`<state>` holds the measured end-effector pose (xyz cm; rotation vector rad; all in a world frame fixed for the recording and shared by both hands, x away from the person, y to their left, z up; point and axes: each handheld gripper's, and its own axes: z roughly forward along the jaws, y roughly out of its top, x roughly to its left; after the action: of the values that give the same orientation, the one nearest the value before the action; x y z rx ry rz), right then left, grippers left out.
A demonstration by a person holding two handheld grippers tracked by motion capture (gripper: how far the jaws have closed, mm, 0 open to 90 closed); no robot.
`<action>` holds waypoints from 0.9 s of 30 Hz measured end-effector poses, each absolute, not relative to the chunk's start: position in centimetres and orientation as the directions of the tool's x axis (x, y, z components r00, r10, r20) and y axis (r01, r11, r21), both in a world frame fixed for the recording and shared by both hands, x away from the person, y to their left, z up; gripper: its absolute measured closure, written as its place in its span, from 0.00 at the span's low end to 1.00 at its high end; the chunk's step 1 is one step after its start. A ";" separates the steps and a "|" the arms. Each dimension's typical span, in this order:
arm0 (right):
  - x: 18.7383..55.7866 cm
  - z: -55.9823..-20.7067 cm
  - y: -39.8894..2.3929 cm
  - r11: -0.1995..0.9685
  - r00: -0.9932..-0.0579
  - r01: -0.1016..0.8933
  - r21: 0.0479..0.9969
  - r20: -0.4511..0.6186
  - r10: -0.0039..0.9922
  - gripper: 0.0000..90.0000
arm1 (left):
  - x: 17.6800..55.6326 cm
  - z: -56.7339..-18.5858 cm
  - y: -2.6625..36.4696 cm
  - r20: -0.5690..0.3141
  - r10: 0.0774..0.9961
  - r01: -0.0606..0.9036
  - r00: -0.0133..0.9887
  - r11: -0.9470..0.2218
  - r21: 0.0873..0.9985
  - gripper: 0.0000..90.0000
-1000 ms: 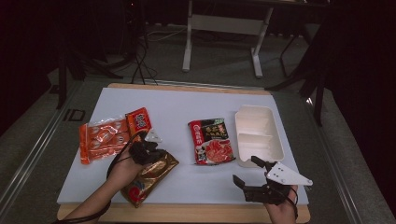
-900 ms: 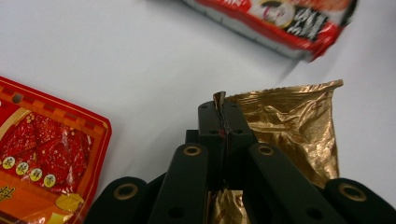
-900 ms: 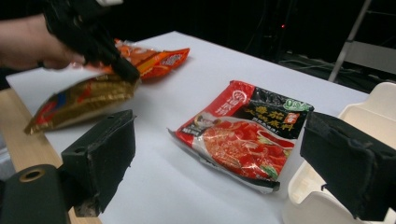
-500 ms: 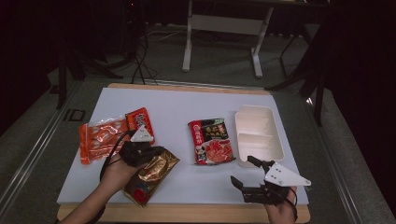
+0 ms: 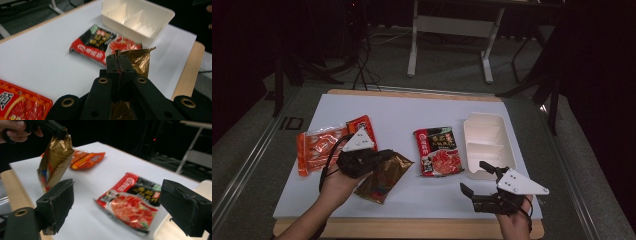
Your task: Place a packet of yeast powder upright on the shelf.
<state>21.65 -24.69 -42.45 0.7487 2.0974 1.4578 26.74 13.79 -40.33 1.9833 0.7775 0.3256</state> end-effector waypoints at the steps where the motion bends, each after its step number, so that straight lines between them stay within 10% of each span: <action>1: 21.8 -42.2 -24.7 0.285 -0.736 0.159 0.945 -0.079 0.673 0.14 | 26.9 -40.3 13.6 -0.096 0.638 0.391 0.764 -0.339 0.856 0.99; 27: 26.5 -38.0 -20.8 0.260 -0.809 0.206 0.944 0.014 0.588 0.17 | 29.2 -40.3 9.4 -0.187 0.583 0.319 0.791 -0.132 0.938 0.99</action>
<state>26.51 -20.84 -38.03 0.7270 2.1966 1.5649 29.20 9.43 -40.32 1.7352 0.7074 0.2628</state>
